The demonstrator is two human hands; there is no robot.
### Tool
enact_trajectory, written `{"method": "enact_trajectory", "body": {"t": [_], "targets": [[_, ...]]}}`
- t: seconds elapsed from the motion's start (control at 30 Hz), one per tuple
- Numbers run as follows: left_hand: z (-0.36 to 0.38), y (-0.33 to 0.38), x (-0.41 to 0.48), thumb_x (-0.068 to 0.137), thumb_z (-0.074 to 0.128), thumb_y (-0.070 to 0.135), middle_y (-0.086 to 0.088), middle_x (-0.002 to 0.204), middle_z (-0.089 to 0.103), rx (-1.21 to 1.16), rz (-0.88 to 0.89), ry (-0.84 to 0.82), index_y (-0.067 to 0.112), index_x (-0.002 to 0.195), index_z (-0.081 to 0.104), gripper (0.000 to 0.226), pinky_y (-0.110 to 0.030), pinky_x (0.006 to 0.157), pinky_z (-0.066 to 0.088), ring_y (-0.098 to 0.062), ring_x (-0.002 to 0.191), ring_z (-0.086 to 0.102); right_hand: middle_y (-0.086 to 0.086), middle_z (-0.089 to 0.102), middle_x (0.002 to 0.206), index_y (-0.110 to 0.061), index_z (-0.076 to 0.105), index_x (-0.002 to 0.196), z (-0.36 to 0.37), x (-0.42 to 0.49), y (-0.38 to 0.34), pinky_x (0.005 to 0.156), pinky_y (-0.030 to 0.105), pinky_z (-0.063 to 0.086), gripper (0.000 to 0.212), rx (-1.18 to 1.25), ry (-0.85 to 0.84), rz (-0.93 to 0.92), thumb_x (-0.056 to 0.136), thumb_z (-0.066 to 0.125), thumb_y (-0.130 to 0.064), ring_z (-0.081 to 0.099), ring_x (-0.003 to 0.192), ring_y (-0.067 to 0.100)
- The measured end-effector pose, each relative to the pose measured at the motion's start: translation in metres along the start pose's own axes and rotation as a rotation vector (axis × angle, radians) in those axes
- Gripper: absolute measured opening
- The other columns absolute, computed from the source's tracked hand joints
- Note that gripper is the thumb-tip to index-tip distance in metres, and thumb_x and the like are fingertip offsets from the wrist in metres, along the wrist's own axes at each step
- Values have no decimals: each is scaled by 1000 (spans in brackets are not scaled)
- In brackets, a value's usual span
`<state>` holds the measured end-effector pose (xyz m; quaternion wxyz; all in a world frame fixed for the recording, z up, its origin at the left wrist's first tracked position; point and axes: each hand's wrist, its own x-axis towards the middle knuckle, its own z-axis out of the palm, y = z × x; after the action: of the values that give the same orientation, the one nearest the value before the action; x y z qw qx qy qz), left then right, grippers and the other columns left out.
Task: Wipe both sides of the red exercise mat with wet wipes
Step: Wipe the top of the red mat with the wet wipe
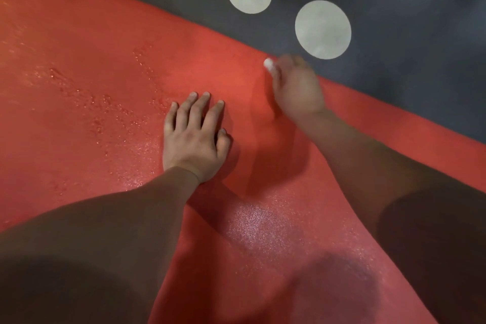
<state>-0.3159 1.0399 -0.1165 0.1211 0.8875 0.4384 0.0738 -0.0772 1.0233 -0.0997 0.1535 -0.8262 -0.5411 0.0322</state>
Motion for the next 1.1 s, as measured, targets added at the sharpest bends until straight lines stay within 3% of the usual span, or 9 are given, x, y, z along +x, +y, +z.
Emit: {"method": "enact_trajectory", "body": {"t": [0.07, 0.1, 0.23, 0.3, 0.5, 0.6, 0.73, 0.93, 1.1], "targets": [[0, 0, 0, 91, 44, 43, -3, 158, 41, 1, -1, 3, 26, 148, 48, 60, -49, 125, 12, -24, 151, 26, 21, 63, 92, -2, 59, 96, 3, 16, -3, 72, 40, 39, 29, -47, 21, 161, 103, 45, -26, 59, 83, 39], [0, 0, 1, 90, 45, 43, -3, 158, 40, 2, -4, 1, 27, 148, 48, 60, -49, 125, 12, -24, 151, 26, 21, 63, 92, -2, 59, 96, 5, 17, -11, 73, 39, 38, 24, -28, 12, 130, 101, 46, -22, 60, 83, 38], [0, 1, 0, 90, 44, 43, -3, 158, 39, 15, 2, -5, 26, 148, 48, 60, -49, 125, 12, -24, 151, 25, 17, 60, 85, -5, 62, 95, 7, -14, -42, 74, 40, 40, 8, 191, -177, -317, 94, 56, -9, 56, 80, 36], [0, 0, 0, 91, 45, 43, -3, 158, 40, 16, 7, 3, 25, 148, 49, 60, -48, 125, 12, -24, 150, 26, 16, 59, 86, -6, 62, 96, 0, -17, -33, 75, 39, 40, 10, 162, -249, -384, 95, 56, -14, 55, 81, 34], [0, 1, 1, 89, 47, 42, -3, 156, 42, -10, -10, 11, 20, 140, 55, 56, -49, 125, 12, -23, 150, 27, 22, 62, 94, -1, 58, 96, 2, 31, -9, 70, 40, 37, 29, -1, -7, 88, 103, 44, -26, 59, 82, 38], [0, 1, 0, 88, 48, 41, -3, 155, 44, -21, -7, 31, 17, 135, 58, 53, -50, 124, 15, -24, 150, 29, 21, 60, 86, -2, 60, 91, 11, 25, -37, 65, 42, 39, 18, 143, 8, -33, 98, 49, -16, 58, 76, 40], [2, 0, -1, 87, 51, 41, -3, 154, 45, -21, 5, 44, 15, 128, 61, 50, -50, 124, 16, -24, 149, 30, 17, 59, 81, -5, 61, 89, 13, 1, -44, 69, 44, 45, 17, 191, -124, -318, 99, 54, -17, 57, 75, 38], [4, -2, -1, 87, 52, 40, -4, 154, 46, -14, 17, 69, 15, 126, 62, 48, -50, 123, 17, -25, 149, 31, 20, 61, 101, -3, 60, 99, 12, 45, -29, 73, 40, 37, 28, 64, -25, 77, 103, 43, -25, 58, 91, 39], [4, -1, -2, 86, 49, 42, -3, 154, 45, -18, 26, 60, 15, 126, 60, 49, -51, 123, 19, -24, 149, 31, 17, 58, 86, -5, 62, 93, 11, 4, -47, 74, 41, 40, 20, 219, -186, -339, 100, 48, -18, 56, 80, 36]]}}
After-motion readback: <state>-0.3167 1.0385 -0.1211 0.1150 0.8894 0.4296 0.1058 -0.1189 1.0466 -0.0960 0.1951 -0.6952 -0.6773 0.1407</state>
